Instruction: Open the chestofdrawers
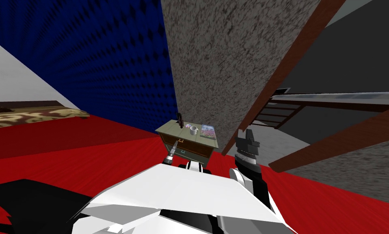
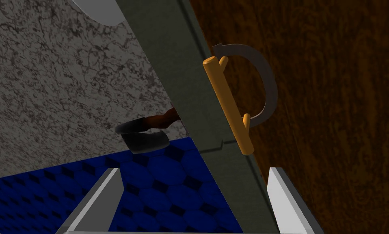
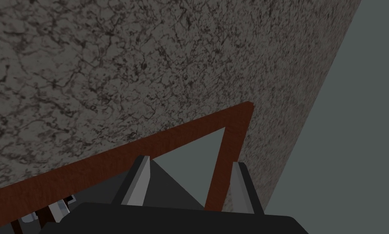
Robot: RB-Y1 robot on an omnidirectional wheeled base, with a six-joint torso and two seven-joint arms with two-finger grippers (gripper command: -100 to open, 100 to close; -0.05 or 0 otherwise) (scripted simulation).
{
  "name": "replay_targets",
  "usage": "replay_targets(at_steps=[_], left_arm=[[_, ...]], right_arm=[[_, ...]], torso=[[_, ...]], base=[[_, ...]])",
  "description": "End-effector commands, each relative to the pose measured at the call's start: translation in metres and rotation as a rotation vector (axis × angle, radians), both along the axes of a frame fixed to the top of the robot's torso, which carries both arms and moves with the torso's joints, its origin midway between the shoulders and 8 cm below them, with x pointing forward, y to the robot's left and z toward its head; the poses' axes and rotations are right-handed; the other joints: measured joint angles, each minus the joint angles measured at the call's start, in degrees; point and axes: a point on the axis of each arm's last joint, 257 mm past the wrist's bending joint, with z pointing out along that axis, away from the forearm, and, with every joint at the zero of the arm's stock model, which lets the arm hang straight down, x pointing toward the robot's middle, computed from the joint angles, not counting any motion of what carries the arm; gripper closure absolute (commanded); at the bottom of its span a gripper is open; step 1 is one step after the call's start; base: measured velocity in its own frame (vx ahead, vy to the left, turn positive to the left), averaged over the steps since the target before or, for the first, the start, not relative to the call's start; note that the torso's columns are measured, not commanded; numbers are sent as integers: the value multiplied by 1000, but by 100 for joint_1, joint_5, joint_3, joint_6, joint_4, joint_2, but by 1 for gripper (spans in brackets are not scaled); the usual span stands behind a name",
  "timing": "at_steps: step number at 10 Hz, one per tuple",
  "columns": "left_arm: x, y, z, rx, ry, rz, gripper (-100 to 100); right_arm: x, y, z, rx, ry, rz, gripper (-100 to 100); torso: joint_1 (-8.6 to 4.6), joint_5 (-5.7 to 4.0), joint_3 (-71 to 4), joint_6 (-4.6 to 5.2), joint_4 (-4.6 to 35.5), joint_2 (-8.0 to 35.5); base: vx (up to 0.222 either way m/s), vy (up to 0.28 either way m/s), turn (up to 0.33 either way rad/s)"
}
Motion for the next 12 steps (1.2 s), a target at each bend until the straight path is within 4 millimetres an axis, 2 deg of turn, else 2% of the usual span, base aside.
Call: replay_targets(at_steps=[1,3,6,10,11,12], left_arm=[[-5,-3,-14,1,26,-1,-100],[-10,-9,-26,-5,45,-5,-100],[-13,-13,-33,-10,59,-6,-100],[-20,-34,-47,-44,83,-10,-100],[-19,-31,-46,-38,81,-10,-100],[-5,-30,-42,-39,81,-11,-100]], right_arm=[[0,0,0,0,0,0,0],[0,0,0,0,0,0,0],[0,0,0,0,0,0,0],[0,0,0,0,0,0,0],[0,0,0,0,0,0,0],[0,0,0,0,0,0,0]], torso=[[1,0,-1,0,0,-2],[1,0,2,0,1,3],[0,0,2,0,1,3],[2,1,-1,-1,-1,-1],[2,0,-1,-1,0,-1],[-1,-1,2,-1,1,4]], base=[[29,17,-23],[30,18,-50],[21,14,-26],[21,15,-40],[11,7,-7],[-6,-9,13]])
